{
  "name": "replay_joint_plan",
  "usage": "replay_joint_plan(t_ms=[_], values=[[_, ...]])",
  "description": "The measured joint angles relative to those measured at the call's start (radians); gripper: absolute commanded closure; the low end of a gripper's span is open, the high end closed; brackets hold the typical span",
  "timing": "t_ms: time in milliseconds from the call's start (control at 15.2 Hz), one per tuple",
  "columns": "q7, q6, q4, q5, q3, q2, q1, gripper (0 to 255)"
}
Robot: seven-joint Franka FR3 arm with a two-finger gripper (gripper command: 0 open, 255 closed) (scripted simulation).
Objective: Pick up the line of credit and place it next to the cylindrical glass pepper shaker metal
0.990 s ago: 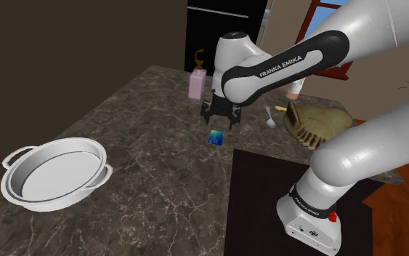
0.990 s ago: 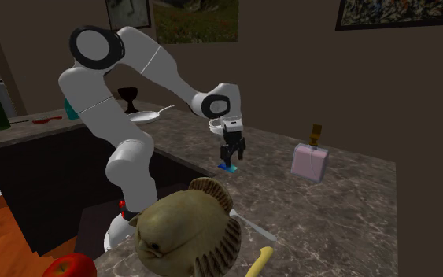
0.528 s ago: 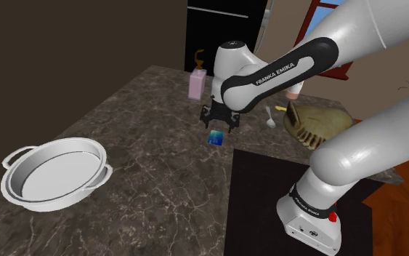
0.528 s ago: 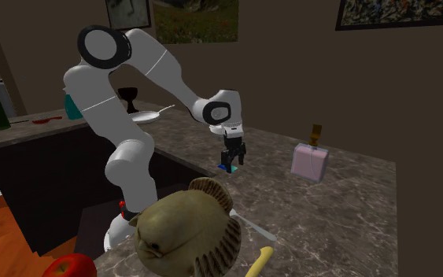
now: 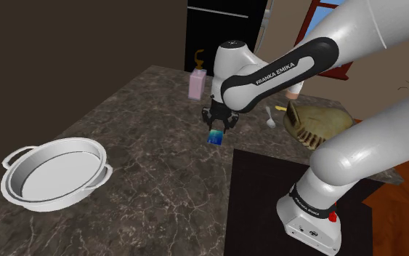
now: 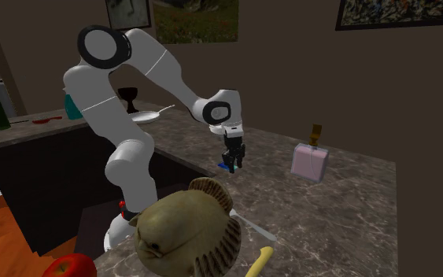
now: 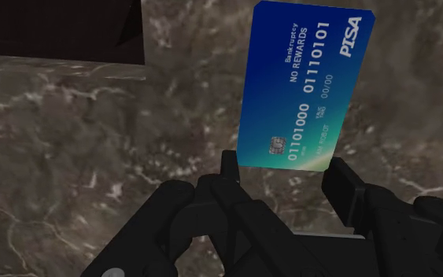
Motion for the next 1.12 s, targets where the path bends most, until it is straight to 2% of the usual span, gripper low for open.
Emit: replay_joint_plan(t_ms=[462,1122], values=[[-0.002,-0.012,0.002,0.002,-0.002,-0.006,0.002,255],[-0.045,-0.167,0.065,0.029,-0.038,-0.099,0.021,255]])
